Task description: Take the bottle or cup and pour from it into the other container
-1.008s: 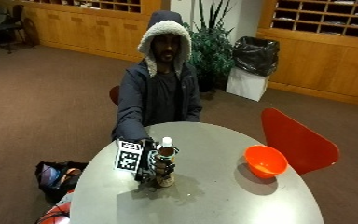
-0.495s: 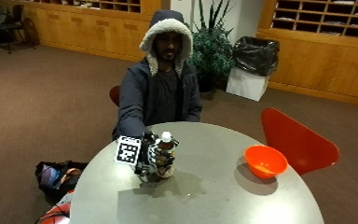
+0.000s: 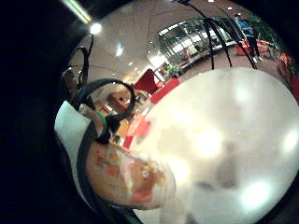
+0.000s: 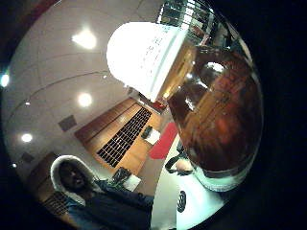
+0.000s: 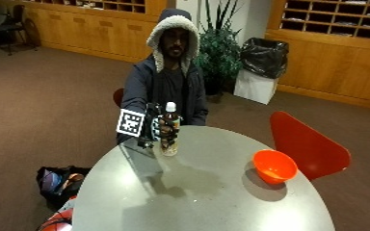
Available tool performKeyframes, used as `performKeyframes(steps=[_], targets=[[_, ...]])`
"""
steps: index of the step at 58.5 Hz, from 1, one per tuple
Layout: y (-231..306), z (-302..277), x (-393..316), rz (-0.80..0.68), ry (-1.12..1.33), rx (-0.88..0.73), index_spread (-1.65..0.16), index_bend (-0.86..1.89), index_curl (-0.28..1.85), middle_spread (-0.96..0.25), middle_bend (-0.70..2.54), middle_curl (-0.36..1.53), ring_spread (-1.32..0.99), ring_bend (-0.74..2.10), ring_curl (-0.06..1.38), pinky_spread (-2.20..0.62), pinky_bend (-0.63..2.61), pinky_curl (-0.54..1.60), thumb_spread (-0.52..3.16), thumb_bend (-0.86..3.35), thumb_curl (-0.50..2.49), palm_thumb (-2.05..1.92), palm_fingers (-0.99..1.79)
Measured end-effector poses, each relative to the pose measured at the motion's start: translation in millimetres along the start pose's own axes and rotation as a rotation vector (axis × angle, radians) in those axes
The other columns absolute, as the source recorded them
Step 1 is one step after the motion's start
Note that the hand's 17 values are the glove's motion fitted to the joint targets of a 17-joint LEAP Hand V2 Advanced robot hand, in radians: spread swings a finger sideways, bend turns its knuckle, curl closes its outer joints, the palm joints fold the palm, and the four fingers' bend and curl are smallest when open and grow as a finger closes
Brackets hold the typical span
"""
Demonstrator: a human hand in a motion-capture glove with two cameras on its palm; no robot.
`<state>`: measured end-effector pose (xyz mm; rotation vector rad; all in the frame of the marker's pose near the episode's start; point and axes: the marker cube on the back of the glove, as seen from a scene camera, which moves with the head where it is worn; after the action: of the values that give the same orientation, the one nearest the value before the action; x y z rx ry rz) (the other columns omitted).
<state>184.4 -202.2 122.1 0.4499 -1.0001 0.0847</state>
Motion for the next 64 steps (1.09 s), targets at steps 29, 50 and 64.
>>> performKeyframes(steps=[29,50,64], targets=[[-9.4,37.1,-87.3,0.034,0.117,-0.034,-0.24,0.09,0.22,-0.17,0.33,0.52,-0.12,0.65,0.46,-0.24,0.72,0.39,0.55,-0.04,0.66,0.91,1.17],[-12.3,112.6,-119.2,-0.085,0.357,-0.151,-0.24,0.09,0.22,-0.16,0.33,0.52,-0.11,0.65,0.46,-0.23,0.71,0.4,0.57,-0.03,0.66,0.91,1.16],[-17.2,172.4,-117.9,-0.032,0.596,-0.254,-0.24,0.09,0.22,-0.16,0.33,0.52,-0.11,0.65,0.46,-0.22,0.71,0.39,0.6,-0.03,0.65,0.92,1.15]])
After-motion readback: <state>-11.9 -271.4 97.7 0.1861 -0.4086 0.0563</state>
